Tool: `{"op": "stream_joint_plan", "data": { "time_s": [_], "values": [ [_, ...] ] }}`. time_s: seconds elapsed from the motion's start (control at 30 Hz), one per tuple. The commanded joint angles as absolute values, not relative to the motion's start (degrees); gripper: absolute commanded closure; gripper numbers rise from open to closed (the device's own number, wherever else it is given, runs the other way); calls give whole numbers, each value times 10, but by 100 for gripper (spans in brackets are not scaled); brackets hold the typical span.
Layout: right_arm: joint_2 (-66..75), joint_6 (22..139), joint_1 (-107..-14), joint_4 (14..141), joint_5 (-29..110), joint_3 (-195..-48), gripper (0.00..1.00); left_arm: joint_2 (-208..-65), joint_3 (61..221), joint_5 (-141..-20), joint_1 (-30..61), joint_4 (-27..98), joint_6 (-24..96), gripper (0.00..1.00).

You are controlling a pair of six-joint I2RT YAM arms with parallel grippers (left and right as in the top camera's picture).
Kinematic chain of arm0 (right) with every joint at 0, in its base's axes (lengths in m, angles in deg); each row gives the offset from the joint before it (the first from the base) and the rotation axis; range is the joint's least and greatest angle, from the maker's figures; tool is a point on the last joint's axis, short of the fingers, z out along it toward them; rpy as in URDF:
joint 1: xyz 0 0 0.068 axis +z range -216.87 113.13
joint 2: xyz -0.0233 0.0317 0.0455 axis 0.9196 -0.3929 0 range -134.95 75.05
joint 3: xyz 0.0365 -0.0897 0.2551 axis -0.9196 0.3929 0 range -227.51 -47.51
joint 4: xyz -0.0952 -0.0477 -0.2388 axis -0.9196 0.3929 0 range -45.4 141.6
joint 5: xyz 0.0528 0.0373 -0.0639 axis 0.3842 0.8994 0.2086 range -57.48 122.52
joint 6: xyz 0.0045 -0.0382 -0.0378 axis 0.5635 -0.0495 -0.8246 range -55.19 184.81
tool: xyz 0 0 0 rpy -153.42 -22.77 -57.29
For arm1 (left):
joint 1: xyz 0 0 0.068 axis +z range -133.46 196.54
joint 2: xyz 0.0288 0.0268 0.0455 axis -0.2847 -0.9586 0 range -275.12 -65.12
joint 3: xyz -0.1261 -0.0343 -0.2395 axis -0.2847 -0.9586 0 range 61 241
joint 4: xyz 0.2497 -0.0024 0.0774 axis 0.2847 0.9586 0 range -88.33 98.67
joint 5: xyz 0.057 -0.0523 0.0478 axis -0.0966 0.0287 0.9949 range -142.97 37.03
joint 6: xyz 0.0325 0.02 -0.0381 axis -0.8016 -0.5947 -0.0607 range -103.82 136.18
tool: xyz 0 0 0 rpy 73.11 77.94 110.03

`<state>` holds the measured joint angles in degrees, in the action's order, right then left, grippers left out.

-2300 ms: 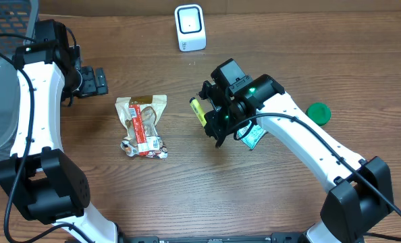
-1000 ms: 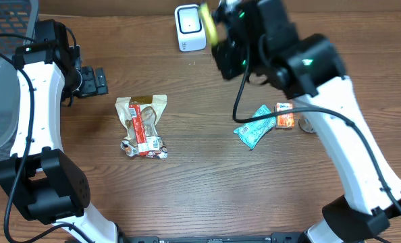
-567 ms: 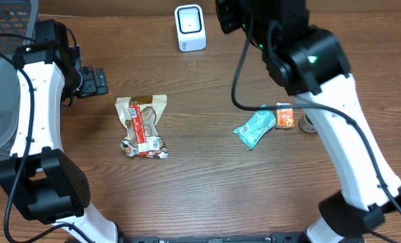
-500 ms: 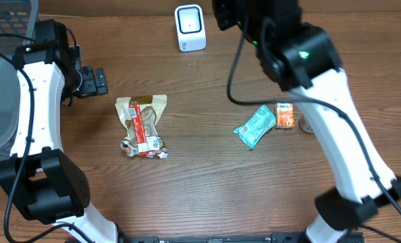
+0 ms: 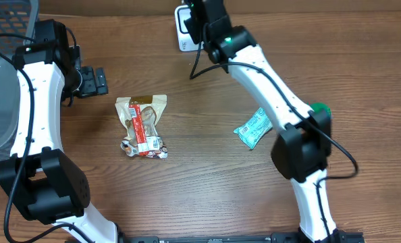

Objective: Scan the item barcode
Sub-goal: 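Hold the yellow marker against the white scanner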

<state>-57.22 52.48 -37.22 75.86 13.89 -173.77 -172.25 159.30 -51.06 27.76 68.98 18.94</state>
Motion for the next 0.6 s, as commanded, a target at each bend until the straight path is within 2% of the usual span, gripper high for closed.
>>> {"op": "stream_joint_plan", "data": {
  "time_s": [0.0,0.2,0.57],
  "values": [
    [-609,480,-373,739,78,-1745,96,-1712,1605,-515,274,689,181,0],
    [-660,403,-371,692,-43,-1745,96,-1712,1605,-515,274,689,181,0],
    [-708,248,-363,656,-47,-1743,96,-1712,1605,-515,274,689,181,0]
  ]
}}
